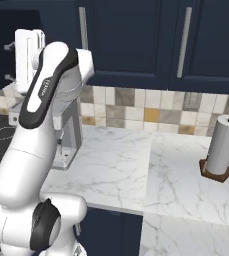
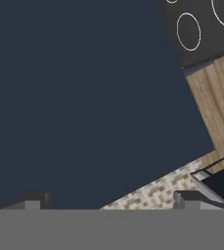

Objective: Open the cabinet, pick the kettle from the cabinet, and place it in the sink.

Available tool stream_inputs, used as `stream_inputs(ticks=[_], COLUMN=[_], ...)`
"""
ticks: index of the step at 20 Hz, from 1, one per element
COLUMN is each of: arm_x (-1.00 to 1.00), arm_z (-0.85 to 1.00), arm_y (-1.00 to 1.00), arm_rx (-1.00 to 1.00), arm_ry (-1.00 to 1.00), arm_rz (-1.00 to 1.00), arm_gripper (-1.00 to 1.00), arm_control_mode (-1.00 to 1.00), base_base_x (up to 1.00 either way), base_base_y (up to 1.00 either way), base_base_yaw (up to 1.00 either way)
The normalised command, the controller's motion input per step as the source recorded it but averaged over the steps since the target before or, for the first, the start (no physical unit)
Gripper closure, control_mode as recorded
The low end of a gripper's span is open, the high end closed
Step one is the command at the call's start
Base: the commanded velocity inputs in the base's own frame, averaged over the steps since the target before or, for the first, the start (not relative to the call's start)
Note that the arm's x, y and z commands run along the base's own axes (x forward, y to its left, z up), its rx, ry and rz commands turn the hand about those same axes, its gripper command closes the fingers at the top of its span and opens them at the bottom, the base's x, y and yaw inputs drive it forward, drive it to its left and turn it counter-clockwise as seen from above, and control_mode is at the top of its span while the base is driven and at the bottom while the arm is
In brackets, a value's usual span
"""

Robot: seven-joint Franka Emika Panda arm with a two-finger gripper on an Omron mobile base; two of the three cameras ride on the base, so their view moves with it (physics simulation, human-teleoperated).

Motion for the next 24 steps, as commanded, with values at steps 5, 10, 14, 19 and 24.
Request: stream_inputs(ticks=[5,10,14,19,24], arm_x=[-0.06,-0.02,0.0,0.0,-0.04], arm_z=[0.0,0.0,0.03,0.01,0.0], arm_y=[-0.34,-0.29,-0.18,-0.13,-0.18], arm_rx=[-0.01,-0.05,-0.09,-0.11,-0.23], arm_ry=[-0.02,0.0,0.0,0.0,-0.11], arm_rz=[0.0,0.0,-0.01,-0.03,-0.03], arm_gripper=[-1.0,-1.0,-1.0,-1.0,-1.0], arm_control_mode=[-1.0,-1.0,-1.0,-1.0,-1.0], base_base_x=[0.0,0.0,0.0,0.0,0.0], base_base_y=[0.0,0.0,0.0,0.0,0.0], base_base_yaw=[0.0,0.0,0.0,0.0,0.0])
